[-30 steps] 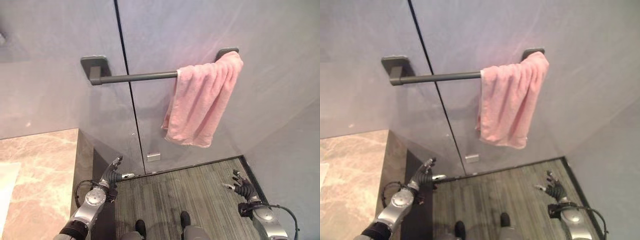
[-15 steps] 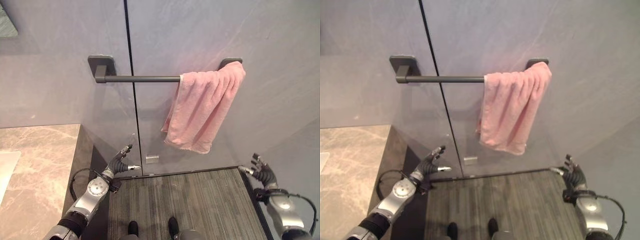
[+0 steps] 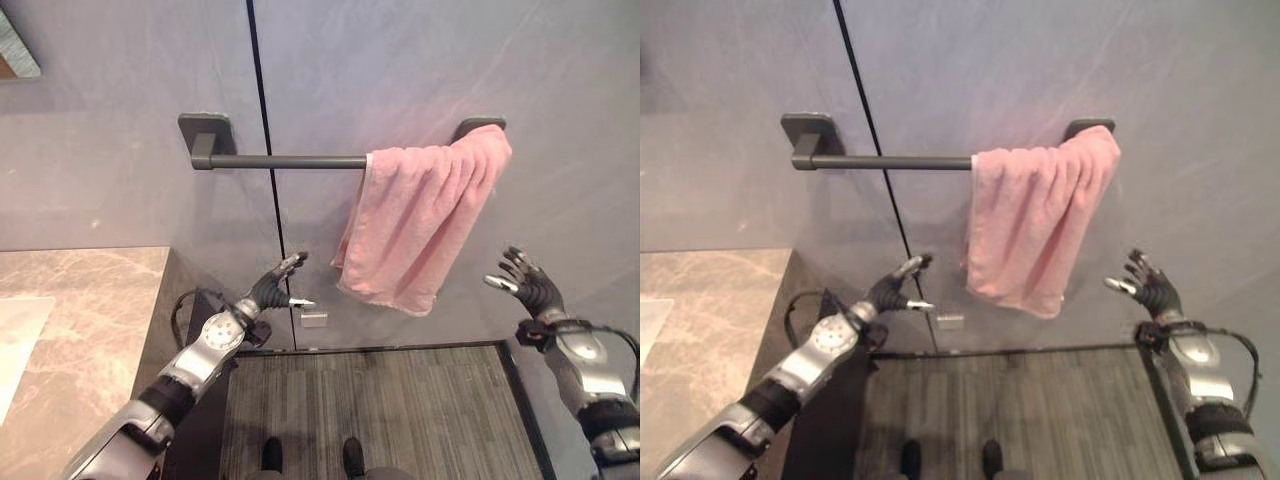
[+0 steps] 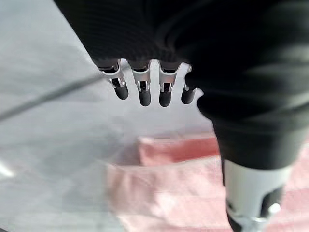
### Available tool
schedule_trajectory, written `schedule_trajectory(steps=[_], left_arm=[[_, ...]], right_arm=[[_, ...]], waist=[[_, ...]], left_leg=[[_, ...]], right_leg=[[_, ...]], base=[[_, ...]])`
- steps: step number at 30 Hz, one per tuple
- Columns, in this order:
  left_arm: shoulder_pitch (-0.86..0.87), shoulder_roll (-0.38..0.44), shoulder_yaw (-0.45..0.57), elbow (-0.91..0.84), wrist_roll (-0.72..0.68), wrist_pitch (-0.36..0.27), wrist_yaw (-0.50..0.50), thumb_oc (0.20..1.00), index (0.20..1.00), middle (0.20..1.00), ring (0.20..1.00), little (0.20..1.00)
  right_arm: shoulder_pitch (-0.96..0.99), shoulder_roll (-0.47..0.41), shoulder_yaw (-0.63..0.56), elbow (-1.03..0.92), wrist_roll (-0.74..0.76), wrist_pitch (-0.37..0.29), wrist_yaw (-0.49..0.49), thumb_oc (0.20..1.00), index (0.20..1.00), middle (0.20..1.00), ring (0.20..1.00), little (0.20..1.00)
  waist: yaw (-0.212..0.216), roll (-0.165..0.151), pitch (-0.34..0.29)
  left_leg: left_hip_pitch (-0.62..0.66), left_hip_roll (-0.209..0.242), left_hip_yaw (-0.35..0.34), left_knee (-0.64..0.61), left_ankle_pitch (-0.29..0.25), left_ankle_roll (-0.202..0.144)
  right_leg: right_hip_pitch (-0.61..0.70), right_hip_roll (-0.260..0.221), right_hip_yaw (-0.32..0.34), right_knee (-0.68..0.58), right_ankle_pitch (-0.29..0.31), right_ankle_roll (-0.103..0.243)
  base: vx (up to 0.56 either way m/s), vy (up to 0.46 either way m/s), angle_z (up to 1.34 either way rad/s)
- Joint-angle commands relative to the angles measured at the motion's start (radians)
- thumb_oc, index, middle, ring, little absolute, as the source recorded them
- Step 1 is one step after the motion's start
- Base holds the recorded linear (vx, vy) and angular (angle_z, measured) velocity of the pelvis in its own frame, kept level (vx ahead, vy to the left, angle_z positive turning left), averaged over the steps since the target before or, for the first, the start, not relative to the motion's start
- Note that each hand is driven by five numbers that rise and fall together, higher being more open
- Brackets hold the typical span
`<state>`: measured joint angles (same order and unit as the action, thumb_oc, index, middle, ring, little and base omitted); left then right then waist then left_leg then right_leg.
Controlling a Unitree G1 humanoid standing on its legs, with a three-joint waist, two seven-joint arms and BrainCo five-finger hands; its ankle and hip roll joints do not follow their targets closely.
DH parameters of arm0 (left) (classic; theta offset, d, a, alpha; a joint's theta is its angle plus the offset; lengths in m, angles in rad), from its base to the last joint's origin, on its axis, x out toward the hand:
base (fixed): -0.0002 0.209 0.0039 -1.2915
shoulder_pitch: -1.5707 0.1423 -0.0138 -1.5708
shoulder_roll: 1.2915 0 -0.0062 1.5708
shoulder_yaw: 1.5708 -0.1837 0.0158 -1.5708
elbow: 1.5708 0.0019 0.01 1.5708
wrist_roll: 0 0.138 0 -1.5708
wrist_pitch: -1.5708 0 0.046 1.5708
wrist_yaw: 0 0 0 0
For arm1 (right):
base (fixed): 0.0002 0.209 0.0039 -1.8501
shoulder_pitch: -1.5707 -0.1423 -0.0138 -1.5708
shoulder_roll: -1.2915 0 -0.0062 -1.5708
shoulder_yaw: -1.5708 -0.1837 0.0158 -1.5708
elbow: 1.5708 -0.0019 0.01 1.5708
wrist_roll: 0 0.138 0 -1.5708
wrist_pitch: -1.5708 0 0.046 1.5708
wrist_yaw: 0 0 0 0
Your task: Put brush and paste in cup on sink, flatten towel.
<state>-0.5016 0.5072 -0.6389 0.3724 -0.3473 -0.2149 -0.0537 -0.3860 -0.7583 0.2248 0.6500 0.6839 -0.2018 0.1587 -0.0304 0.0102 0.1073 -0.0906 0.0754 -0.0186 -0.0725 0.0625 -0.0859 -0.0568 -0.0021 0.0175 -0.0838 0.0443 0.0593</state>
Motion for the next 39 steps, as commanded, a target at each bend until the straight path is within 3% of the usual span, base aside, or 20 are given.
schedule_trajectory(steps=[1,9,18,19,20,33,39], left_arm=[[-0.109,-0.044,-0.008,0.018,-0.042,-0.069,0.007,1.0,1.0,1.0,1.0,1.0],[-0.206,-0.1,-0.062,0.056,-0.041,-0.072,0.048,1.0,1.0,1.0,1.0,1.0],[-0.19,-0.139,-0.04,0.044,-0.01,-0.061,0.099,1.0,1.0,1.0,1.0,1.0],[-0.188,-0.14,-0.037,0.033,0.009,-0.055,0.111,1.0,1.0,1.0,1.0,1.0],[-0.193,-0.146,-0.038,0.038,0.019,-0.055,0.12,0.2,0.2,0.2,0.2,0.2],[-0.174,-0.178,-0.032,0.051,0.027,-0.041,0.135,0.2,0.2,0.2,0.2,0.2],[-0.125,-0.158,-0.001,-0.022,0.027,-0.044,0.122,0.2,0.2,0.2,0.2,0.2]], right_arm=[[-0.111,-0.035,0.032,-0.001,0.08,-0.02,0.019,1.0,1.0,1.0,1.0,1.0],[-0.331,0.01,0.148,0.086,0.078,-0.016,-0.024,1.0,1.0,1.0,1.0,1.0],[-0.422,0.058,0.177,0.088,0.046,-0.023,-0.07,1.0,1.0,1.0,1.0,1.0],[-0.428,0.077,0.167,0.077,0.059,-0.027,-0.084,0.473,0.473,0.473,0.473,0.473],[-0.431,0.089,0.158,0.074,0.066,-0.032,-0.096,0.2,0.2,0.2,0.2,0.2],[-0.344,0.187,0.096,-0.027,0.128,-0.051,-0.11,0.2,0.2,0.2,0.2,0.2],[-0.24,0.211,0.057,-0.195,0.17,-0.071,-0.064,0.2,0.2,0.2,0.2,0.2]], waist=[[0.031,-0.035,0.012],[0.047,-0.004,0.041],[0.064,-0.007,0.038],[0.067,-0.013,0.037],[0.067,-0.014,0.037],[0.056,-0.044,0.033],[0.051,-0.063,0.017]], left_leg=[[0.018,-0.054,0.029,0.023,-0.009,0.001],[-0.035,-0.051,0.036,0.002,0.02,-0.012],[-0.042,-0.055,0.044,0.003,0.012,-0.006],[-0.043,-0.056,0.045,0.002,0.01,-0.004],[-0.043,-0.057,0.047,0.002,0.009,-0.003],[-0.035,-0.055,0.062,-0.006,-0.005,0.008],[-0.021,-0.053,0.073,-0.012,-0.012,0.013]], right_leg=[[-0.091,-0.034,0.024,0.109,0.024,0.06],[-0.135,-0.039,0.024,0.074,0.052,0.061],[-0.132,-0.041,0.037,0.046,0.063,0.065],[-0.131,-0.043,0.037,0.044,0.064,0.066],[-0.132,-0.044,0.037,0.044,0.065,0.068],[-0.127,-0.045,0.049,0.028,0.083,0.081],[-0.12,-0.043,0.059,0.018,0.092,0.087]], base=[[-0.07,-0.037,-0.01],[-0.02,-0.014,-0.01],[0.02,0.0,-0.01],[0.01,0.016,-0.06],[0.0,0.018,-0.04],[0.0,0.012,-0.03],[0.0,0.014,-0.02]])
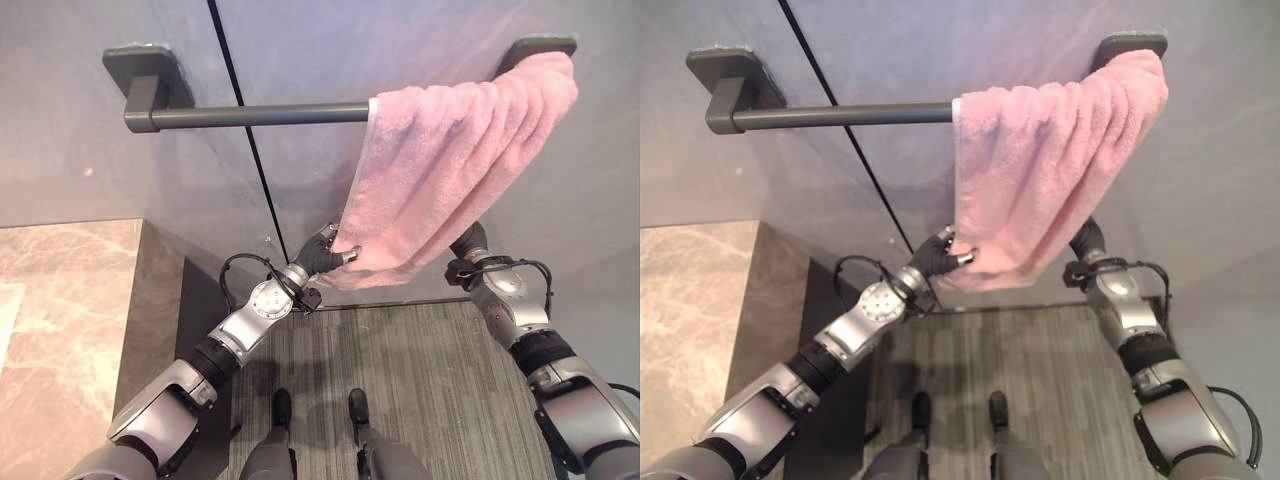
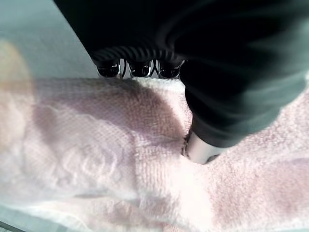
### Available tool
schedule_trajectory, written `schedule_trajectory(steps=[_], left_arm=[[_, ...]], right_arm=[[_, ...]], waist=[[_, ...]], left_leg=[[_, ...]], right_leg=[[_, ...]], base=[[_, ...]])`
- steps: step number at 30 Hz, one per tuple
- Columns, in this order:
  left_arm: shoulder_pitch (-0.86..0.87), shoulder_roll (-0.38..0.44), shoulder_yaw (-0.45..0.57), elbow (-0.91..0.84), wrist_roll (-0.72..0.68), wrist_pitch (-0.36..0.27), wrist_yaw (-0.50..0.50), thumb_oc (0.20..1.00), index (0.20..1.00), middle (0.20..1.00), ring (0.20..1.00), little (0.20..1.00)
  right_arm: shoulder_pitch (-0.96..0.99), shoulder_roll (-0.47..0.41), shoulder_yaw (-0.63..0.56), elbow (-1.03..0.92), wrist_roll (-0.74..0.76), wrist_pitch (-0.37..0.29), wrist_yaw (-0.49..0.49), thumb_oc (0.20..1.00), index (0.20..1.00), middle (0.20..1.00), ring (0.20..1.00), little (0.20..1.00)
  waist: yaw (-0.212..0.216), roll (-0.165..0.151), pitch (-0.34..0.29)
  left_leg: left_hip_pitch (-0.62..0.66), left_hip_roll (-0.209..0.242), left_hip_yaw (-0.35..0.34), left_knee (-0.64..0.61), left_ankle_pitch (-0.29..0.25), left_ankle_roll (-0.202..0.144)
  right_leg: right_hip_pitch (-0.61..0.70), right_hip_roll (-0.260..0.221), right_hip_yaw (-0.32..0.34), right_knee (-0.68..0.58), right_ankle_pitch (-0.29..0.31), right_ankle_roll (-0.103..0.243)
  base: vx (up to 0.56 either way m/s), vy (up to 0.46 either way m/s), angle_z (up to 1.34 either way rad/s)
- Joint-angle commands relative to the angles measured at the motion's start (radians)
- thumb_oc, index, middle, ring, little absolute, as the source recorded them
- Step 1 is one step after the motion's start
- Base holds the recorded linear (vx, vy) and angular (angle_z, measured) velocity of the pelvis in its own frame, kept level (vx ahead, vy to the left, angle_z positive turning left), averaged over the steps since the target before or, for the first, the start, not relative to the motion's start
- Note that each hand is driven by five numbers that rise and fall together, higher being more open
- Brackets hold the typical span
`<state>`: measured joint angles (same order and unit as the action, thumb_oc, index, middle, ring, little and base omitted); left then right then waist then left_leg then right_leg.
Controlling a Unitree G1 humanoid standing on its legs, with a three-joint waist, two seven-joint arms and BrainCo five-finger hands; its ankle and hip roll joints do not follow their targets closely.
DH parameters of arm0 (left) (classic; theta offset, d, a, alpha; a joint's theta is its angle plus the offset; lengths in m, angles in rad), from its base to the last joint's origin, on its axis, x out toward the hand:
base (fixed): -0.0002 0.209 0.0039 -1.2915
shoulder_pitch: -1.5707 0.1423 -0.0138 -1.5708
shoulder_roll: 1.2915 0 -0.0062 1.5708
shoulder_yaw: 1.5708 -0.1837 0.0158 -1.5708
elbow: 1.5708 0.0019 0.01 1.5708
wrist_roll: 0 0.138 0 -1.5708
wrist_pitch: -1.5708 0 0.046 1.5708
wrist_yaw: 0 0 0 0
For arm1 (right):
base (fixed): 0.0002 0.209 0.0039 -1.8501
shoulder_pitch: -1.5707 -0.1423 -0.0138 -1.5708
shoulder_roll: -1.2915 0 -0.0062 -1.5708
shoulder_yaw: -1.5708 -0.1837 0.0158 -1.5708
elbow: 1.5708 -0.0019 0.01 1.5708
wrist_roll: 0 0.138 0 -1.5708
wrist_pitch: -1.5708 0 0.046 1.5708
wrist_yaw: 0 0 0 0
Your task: Put brush and paste in cup on sink, flatten towel.
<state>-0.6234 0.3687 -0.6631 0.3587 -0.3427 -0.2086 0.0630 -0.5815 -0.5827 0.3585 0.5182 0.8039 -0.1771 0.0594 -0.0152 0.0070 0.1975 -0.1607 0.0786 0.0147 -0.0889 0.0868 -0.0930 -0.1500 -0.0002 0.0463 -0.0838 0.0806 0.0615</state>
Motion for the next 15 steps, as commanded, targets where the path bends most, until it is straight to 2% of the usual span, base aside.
schedule_trajectory(steps=[1,6,8,15], left_arm=[[0.013,-0.006,0.038,-0.04,0.02,-0.054,-0.001,0.2,0.2,0.2,0.2,0.2],[0.104,0.058,0.114,-0.178,-0.005,-0.069,-0.033,0.2,0.2,0.2,0.2,0.2],[0.173,0.089,0.18,-0.253,-0.028,-0.085,-0.041,0.2,0.2,0.2,0.2,0.2],[0.304,0.131,0.277,-0.384,-0.051,-0.098,-0.062,0.2,0.2,0.2,0.2,0.2]], right_arm=[[-0.017,0.036,-0.084,-0.12,0.056,-0.101,0.057,0.2,0.2,0.2,0.2,0.2],[0.12,0.041,-0.148,-0.326,0.056,-0.126,0.108,0.2,0.2,0.2,0.2,0.2],[0.198,0.039,-0.185,-0.436,0.036,-0.136,0.127,0.2,0.2,0.2,0.2,0.2],[0.281,0.103,-0.208,-0.596,0.055,-0.146,0.17,0.2,0.2,0.2,0.2,0.2]], waist=[[0.034,-0.063,-0.075],[0.028,-0.077,-0.089],[0.026,-0.084,-0.097],[0.032,-0.094,-0.104]], left_leg=[[0.052,-0.056,0.04,0.004,-0.037,0.02],[0.062,-0.055,0.044,0.002,-0.044,0.023],[0.07,-0.054,0.046,0.002,-0.049,0.023],[0.072,-0.052,0.043,0.002,-0.052,0.022]], right_leg=[[-0.025,-0.045,0.031,0.018,0.057,0.086],[-0.021,-0.042,0.037,0.016,0.055,0.087],[-0.015,-0.041,0.036,0.013,0.054,0.088],[-0.011,-0.039,0.032,0.01,0.053,0.088]], base=[[0.0,0.0,0.0],[0.0,0.0,0.0],[0.03,0.004,-0.02],[0.01,-0.006,-0.05]])
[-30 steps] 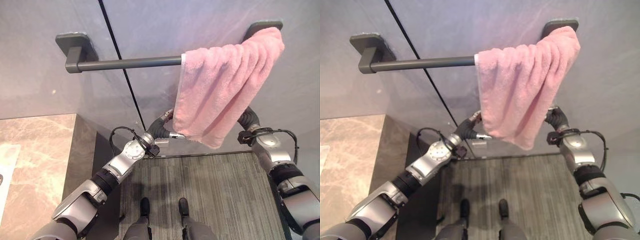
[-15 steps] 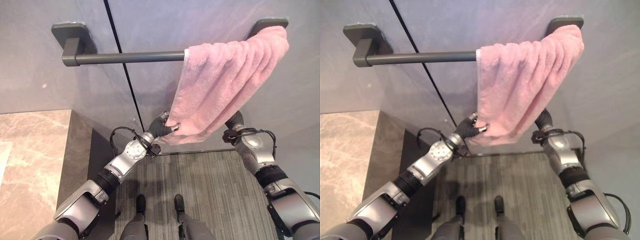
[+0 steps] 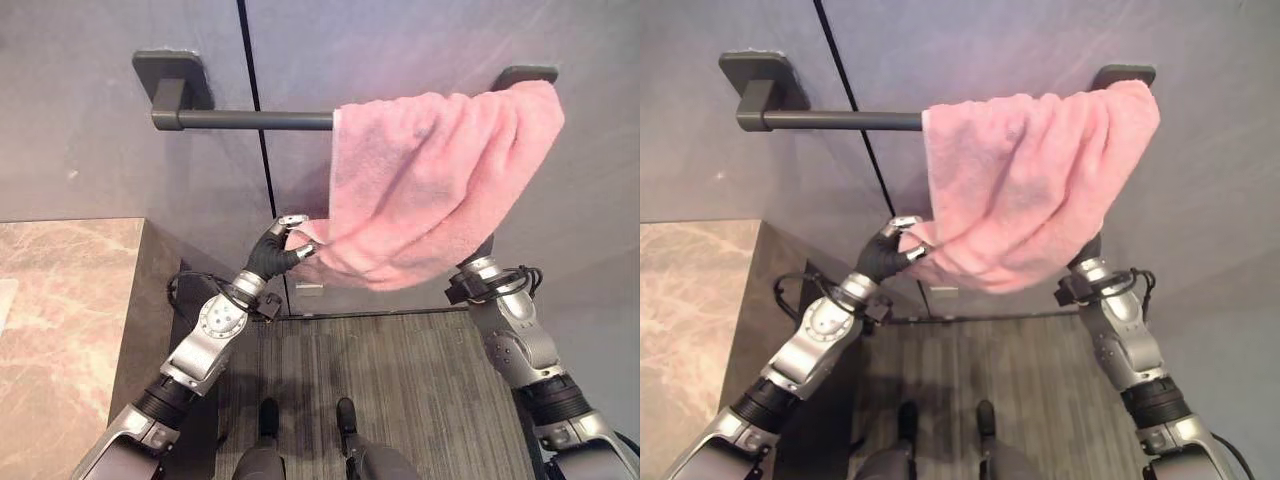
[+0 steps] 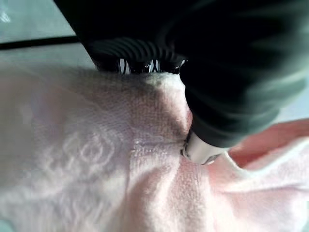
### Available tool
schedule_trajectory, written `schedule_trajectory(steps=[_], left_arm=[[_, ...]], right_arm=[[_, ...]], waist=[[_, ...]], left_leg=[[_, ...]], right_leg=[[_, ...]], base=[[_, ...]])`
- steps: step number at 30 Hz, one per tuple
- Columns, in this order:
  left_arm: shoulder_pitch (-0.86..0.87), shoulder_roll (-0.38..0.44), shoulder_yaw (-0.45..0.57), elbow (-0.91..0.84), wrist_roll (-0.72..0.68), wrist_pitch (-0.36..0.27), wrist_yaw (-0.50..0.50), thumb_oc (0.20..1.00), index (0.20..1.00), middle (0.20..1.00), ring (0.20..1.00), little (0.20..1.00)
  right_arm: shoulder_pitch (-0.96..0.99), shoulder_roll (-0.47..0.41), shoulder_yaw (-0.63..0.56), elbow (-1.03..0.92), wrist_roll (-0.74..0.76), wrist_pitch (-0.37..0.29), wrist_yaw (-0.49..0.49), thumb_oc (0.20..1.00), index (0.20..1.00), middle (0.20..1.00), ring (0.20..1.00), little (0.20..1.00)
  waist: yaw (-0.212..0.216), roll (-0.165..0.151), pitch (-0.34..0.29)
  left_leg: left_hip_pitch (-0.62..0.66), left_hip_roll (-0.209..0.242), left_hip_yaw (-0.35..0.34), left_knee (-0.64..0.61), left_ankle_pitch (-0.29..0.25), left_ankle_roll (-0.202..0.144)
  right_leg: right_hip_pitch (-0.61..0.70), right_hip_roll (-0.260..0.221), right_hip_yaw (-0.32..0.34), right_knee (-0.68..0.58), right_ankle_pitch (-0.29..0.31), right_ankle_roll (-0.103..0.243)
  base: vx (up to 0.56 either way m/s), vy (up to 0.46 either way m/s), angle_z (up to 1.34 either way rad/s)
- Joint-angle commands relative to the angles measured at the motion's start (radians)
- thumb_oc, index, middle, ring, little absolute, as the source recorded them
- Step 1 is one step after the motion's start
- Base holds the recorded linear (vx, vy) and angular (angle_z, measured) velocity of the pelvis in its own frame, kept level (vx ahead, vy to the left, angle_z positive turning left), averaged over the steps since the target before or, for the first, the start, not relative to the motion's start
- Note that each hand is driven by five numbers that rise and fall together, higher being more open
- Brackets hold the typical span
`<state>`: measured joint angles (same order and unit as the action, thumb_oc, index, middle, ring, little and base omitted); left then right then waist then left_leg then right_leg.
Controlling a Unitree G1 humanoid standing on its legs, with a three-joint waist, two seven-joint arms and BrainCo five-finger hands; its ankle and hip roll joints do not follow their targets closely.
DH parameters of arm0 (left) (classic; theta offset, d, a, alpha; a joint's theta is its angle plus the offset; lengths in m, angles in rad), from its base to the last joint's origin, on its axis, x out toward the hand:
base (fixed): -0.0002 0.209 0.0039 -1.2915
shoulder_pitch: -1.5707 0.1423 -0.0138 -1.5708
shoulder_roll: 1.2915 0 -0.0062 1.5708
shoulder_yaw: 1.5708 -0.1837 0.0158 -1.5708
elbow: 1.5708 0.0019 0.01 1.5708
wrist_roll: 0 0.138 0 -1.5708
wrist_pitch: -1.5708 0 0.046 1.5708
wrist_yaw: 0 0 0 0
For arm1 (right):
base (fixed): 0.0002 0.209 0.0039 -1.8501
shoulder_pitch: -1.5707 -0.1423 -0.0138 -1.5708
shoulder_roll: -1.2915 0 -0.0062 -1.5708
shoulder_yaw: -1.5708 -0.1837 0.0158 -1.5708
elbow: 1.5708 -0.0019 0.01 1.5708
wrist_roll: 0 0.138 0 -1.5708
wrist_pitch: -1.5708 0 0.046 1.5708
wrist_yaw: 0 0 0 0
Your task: Put brush and paste in cup on sink, flatten towel.
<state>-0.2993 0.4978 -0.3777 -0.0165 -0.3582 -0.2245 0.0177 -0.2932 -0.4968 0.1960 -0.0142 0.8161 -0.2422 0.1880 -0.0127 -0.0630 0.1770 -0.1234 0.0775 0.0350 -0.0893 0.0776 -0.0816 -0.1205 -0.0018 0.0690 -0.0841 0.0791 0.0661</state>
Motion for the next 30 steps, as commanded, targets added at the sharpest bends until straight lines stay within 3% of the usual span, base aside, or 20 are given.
schedule_trajectory(steps=[1,10,14,16,23,30], left_arm=[[-0.001,0.011,0.004,-0.019,-0.025,-0.084,-0.017,0.2,0.2,0.2,0.2,0.2],[0.089,-0.001,0.005,0.031,-0.039,-0.066,-0.028,0.2,0.2,0.2,0.2,0.2],[0.039,-0.05,-0.048,0.213,-0.019,-0.047,0.011,0.2,0.2,0.2,0.2,0.2],[0.014,-0.048,-0.053,0.178,-0.016,-0.058,0.02,0.2,0.2,0.2,0.2,0.2],[0.048,-0.006,0.023,-0.029,-0.013,-0.085,0.031,0.2,0.2,0.2,0.2,0.2],[0.093,0.01,0.085,-0.145,-0.034,-0.111,0.05,0.2,0.2,0.2,0.2,0.2]], right_arm=[[-0.002,0.017,-0.034,-0.074,0.029,-0.079,0.044,0.2,0.2,0.2,0.2,0.2],[-0.023,0.042,0.074,-0.015,-0.044,-0.041,0.028,0.2,0.2,0.2,0.2,0.2],[-0.104,0.089,0.161,0.131,-0.178,-0.037,-0.073,0.2,0.2,0.2,0.2,0.2],[-0.096,0.116,0.15,0.082,-0.115,-0.051,-0.05,0.2,0.2,0.2,0.2,0.2],[-0.01,0.089,0.05,-0.216,-0.121,-0.097,-0.031,0.2,0.2,0.2,0.2,0.2],[0.003,0.092,0.037,-0.31,-0.133,-0.112,-0.041,0.2,0.2,0.2,0.2,0.2]], waist=[[0.032,-0.026,-0.083],[0.054,-0.039,-0.078],[0.068,-0.045,-0.073],[0.068,-0.048,-0.072],[0.055,-0.063,-0.084],[0.054,-0.071,-0.089]], left_leg=[[0.034,-0.05,0.021,0.002,-0.042,0.011],[0.024,-0.05,0.014,0.002,-0.037,0.012],[0.019,-0.048,0.008,0.002,-0.031,0.014],[0.013,-0.048,0.005,0.002,-0.029,0.013],[0.01,-0.045,-0.005,0.002,-0.034,0.01],[0.011,-0.046,-0.003,0.002,-0.038,0.009]], right_leg=[[-0.041,-0.037,0.009,0.011,0.055,0.083],[-0.046,-0.039,-0.002,0.008,0.059,0.082],[-0.044,-0.037,-0.009,0.006,0.061,0.082],[-0.048,-0.037,-0.013,0.007,0.06,0.083],[-0.049,-0.038,-0.024,0.01,0.06,0.086],[-0.048,-0.038,-0.023,0.01,0.059,0.085]], base=[[0.0,0.0,0.0],[0.0,0.0,0.0],[0.0,0.0,0.0],[-0.01,-0.017,0.07],[0.01,-0.004,0.07],[0.0,0.0,0.0]])
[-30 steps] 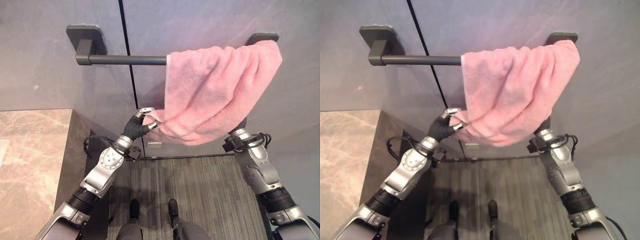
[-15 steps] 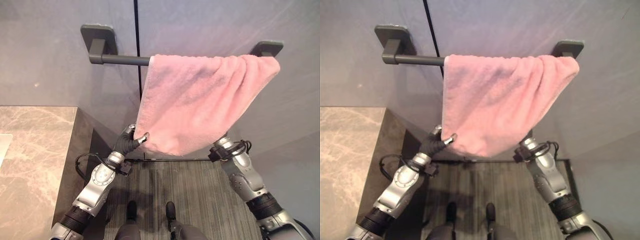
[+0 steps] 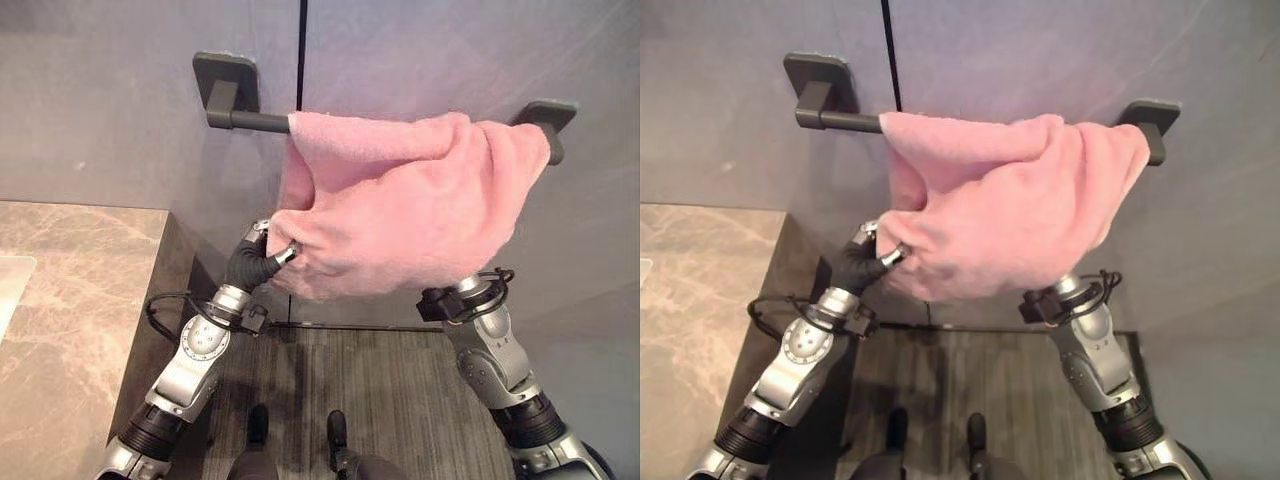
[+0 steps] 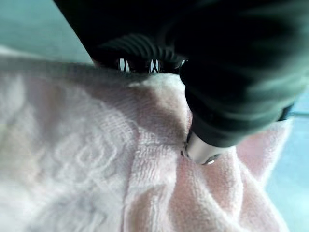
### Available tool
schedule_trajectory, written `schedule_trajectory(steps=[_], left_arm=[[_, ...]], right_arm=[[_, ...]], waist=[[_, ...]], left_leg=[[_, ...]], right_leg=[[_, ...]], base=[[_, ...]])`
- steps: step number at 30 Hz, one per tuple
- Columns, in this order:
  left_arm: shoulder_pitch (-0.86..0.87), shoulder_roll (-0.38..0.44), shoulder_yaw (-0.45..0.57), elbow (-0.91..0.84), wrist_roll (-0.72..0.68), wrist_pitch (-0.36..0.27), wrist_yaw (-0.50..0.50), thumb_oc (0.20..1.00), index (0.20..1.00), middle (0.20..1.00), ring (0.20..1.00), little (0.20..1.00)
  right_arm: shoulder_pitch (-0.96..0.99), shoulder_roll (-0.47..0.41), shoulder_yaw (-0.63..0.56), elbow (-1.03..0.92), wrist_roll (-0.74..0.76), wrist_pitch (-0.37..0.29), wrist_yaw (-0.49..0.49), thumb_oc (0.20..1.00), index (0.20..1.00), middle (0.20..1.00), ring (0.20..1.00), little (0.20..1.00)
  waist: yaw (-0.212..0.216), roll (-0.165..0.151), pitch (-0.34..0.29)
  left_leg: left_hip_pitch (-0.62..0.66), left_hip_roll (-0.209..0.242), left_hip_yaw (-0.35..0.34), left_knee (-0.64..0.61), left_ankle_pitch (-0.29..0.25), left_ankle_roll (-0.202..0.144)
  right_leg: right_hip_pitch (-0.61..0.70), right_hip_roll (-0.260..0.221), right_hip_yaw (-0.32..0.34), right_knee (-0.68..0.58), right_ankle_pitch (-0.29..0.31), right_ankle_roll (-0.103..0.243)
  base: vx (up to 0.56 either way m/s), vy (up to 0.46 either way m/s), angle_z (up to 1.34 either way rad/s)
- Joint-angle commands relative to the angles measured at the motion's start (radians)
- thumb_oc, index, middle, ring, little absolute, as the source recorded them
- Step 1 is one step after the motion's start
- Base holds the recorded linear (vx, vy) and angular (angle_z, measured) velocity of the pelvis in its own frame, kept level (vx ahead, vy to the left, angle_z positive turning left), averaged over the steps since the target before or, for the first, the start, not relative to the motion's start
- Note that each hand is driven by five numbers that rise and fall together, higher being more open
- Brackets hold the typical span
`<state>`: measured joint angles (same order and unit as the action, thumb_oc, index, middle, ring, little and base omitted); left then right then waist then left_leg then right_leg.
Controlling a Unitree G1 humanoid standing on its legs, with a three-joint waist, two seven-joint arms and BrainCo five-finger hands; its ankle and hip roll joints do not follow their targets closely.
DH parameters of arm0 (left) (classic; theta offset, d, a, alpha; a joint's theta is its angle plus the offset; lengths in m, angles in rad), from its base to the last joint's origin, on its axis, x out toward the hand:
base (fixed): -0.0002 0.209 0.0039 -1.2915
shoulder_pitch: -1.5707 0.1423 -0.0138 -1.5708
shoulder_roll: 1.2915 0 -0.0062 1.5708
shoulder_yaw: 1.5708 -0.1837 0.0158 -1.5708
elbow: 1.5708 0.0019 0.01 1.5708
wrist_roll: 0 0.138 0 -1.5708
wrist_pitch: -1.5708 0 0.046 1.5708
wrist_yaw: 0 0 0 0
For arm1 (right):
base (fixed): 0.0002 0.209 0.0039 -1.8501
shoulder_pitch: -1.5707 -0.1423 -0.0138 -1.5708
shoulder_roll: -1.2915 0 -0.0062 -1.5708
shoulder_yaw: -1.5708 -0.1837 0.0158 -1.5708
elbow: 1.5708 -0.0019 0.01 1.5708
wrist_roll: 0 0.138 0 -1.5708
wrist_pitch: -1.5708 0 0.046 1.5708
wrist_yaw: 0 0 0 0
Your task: Put brush and paste in cup on sink, flatten towel.
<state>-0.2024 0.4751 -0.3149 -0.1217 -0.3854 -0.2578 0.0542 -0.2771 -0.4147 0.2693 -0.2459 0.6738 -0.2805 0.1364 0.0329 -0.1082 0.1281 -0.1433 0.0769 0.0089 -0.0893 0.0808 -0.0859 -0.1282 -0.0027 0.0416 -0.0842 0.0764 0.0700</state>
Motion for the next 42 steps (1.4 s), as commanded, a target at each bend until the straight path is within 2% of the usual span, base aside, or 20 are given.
schedule_trajectory(steps=[1,9,16,18,27,28,29,30,31,33,42], left_arm=[[0.005,0.034,0.028,-0.051,-0.013,-0.079,0.011,0.2,0.2,0.2,0.2,0.2],[0.06,0.049,0.067,-0.071,-0.017,-0.08,0.015,0.2,0.2,0.2,0.2,0.2],[0.109,0.02,0.132,-0.036,-0.008,-0.103,0.068,0.2,0.2,0.2,0.2,0.2],[0.122,0.016,0.129,-0.022,-0.008,-0.099,0.068,0.2,0.2,0.2,0.2,0.2],[0.12,0.036,0.066,0.006,0.015,-0.08,0.032,0.2,0.2,0.2,0.2,0.2],[0.117,0.038,0.053,0.017,0.017,-0.078,0.025,0.282,0.282,0.282,0.282,0.282],[0.115,0.04,0.046,0.023,0.026,-0.076,0.023,0.79,0.79,0.79,0.79,0.79],[0.118,0.041,0.04,0.033,0.031,-0.072,0.02,1.0,1.0,1.0,1.0,1.0],[0.12,0.04,0.036,0.046,0.035,-0.071,0.018,1.0,1.0,1.0,1.0,1.0],[0.122,0.038,0.032,0.058,0.038,-0.07,0.017,1.0,1.0,1.0,1.0,1.0],[0.144,0.012,-0.011,0.358,0.132,-0.025,-0.014,1.0,1.0,1.0,1.0,1.0]], right_arm=[[-0.015,0.008,-0.035,-0.089,0.005,-0.075,0.009,0.2,0.2,0.2,0.2,0.2],[-0.017,0.004,0.004,-0.071,0.001,-0.059,0.01,0.2,0.2,0.2,0.2,0.2],[-0.092,0.018,0.089,-0.056,-0.048,-0.049,0.0,0.2,0.2,0.2,0.2,0.2],[-0.104,0.005,0.093,-0.06,-0.088,-0.049,-0.013,0.2,0.2,0.2,0.2,0.2],[-0.035,0.002,0.062,-0.049,-0.09,-0.049,-0.023,0.2,0.2,0.2,0.2,0.2],[-0.022,-0.003,0.057,-0.04,-0.089,-0.047,-0.023,0.2,0.2,0.2,0.2,0.2],[-0.008,-0.005,0.052,-0.036,-0.083,-0.046,-0.02,0.357,0.357,0.357,0.357,0.357],[0.006,-0.004,0.044,-0.027,-0.084,-0.045,-0.023,0.799,0.799,0.799,0.799,0.799],[0.027,-0.007,0.033,-0.008,-0.093,-0.044,-0.029,1.0,1.0,1.0,1.0,1.0],[0.047,-0.012,0.024,0.004,-0.103,-0.04,-0.029,1.0,1.0,1.0,1.0,1.0],[0.214,0.006,-0.049,0.304,-0.162,0.018,-0.052,1.0,1.0,1.0,1.0,1.0]], waist=[[0.01,-0.027,-0.04],[0.025,-0.035,-0.043],[0.064,-0.037,-0.03],[0.068,-0.037,-0.029],[0.055,-0.039,-0.034],[0.051,-0.039,-0.036],[0.049,-0.039,-0.039],[0.046,-0.039,-0.041],[0.043,-0.038,-0.044],[0.037,-0.038,-0.048],[0.002,-0.016,-0.103]], left_leg=[[0.031,-0.045,0.024,0.002,-0.041,0.014],[0.035,-0.044,0.021,0.002,-0.042,0.014],[0.026,-0.045,0.009,0.002,-0.037,0.013],[0.026,-0.044,0.01,0.002,-0.035,0.013],[0.027,-0.044,0.007,0.002,-0.035,0.014],[0.03,-0.044,0.009,0.002,-0.035,0.014],[0.031,-0.043,0.01,0.002,-0.036,0.014],[0.033,-0.043,0.012,0.002,-0.036,0.014],[0.036,-0.043,0.013,0.002,-0.037,0.013],[0.039,-0.043,0.015,0.002,-0.037,0.013],[0.096,-0.043,0.028,0.002,-0.044,0.011]], right_leg=[[-0.04,-0.038,0.004,0.01,0.061,0.081],[-0.035,-0.038,-0.001,0.01,0.061,0.08],[-0.036,-0.042,-0.013,0.006,0.059,0.077],[-0.037,-0.042,-0.016,0.006,0.06,0.078],[-0.031,-0.043,-0.021,0.007,0.057,0.08],[-0.03,-0.043,-0.022,0.007,0.058,0.081],[-0.028,-0.043,-0.021,0.007,0.058,0.081],[-0.027,-0.043,-0.02,0.007,0.058,0.082],[-0.026,-0.043,-0.02,0.007,0.06,0.083],[-0.024,-0.043,-0.017,0.007,0.06,0.084],[0.026,-0.049,-0.018,0.017,0.053,0.081]], base=[[0.0,0.0,0.0],[0.0,0.0,0.0],[0.0,-0.001,0.01],[-0.01,-0.005,0.07],[0.0,-0.002,0.03],[0.0,0.0,0.0],[0.0,0.0,0.0],[0.0,0.0,0.0],[0.0,0.0,0.0],[0.0,0.0,0.0],[0.03,0.023,-0.03]])
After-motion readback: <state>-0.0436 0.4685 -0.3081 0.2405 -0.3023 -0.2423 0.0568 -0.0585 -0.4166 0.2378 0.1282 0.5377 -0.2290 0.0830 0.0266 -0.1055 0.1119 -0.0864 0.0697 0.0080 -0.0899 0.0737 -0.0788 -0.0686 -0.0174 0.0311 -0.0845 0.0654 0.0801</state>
